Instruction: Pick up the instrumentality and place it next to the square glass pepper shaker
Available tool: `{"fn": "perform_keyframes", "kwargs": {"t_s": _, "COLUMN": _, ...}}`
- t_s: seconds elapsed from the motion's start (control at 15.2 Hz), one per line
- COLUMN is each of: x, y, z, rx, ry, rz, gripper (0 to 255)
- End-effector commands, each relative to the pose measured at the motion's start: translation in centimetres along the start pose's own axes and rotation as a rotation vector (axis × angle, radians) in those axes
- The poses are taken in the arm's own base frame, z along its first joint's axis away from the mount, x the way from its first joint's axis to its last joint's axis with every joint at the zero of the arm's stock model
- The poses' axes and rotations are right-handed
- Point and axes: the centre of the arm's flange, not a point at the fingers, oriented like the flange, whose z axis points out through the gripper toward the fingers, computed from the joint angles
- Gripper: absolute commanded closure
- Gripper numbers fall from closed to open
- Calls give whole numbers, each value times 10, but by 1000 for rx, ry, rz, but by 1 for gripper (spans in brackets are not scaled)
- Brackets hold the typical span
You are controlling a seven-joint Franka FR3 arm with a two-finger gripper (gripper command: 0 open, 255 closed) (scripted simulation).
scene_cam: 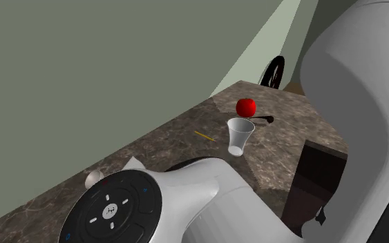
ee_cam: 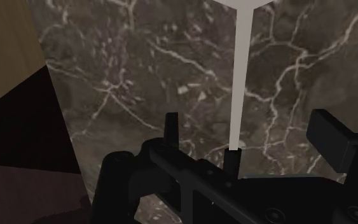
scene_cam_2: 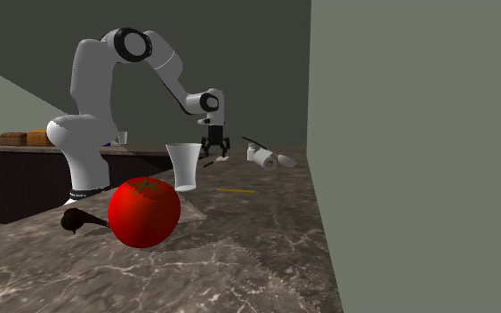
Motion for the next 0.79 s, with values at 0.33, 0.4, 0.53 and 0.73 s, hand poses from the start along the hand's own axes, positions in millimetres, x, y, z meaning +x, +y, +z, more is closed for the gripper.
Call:
{"fn": "perform_keyframes", "kwargs": {"t_s": 0.33, "x": 0, "y": 0, "z": -50, "rx": 0, "ry": 0, "rz": 0, "gripper": 0}}
{"fn": "perform_keyframes", "kwargs": {"t_s": 0.4, "x": 0, "y": 0, "z": -50, "rx": 0, "ry": 0, "rz": 0, "gripper": 0}}
{"fn": "perform_keyframes", "kwargs": {"t_s": 0.53, "x": 0, "y": 0, "z": -50, "rx": 0, "ry": 0, "rz": 0, "gripper": 0}}
{"fn": "perform_keyframes", "kwargs": {"t_s": 0.73, "x": 0, "y": 0, "z": -50, "rx": 0, "ry": 0, "rz": 0, "gripper": 0}}
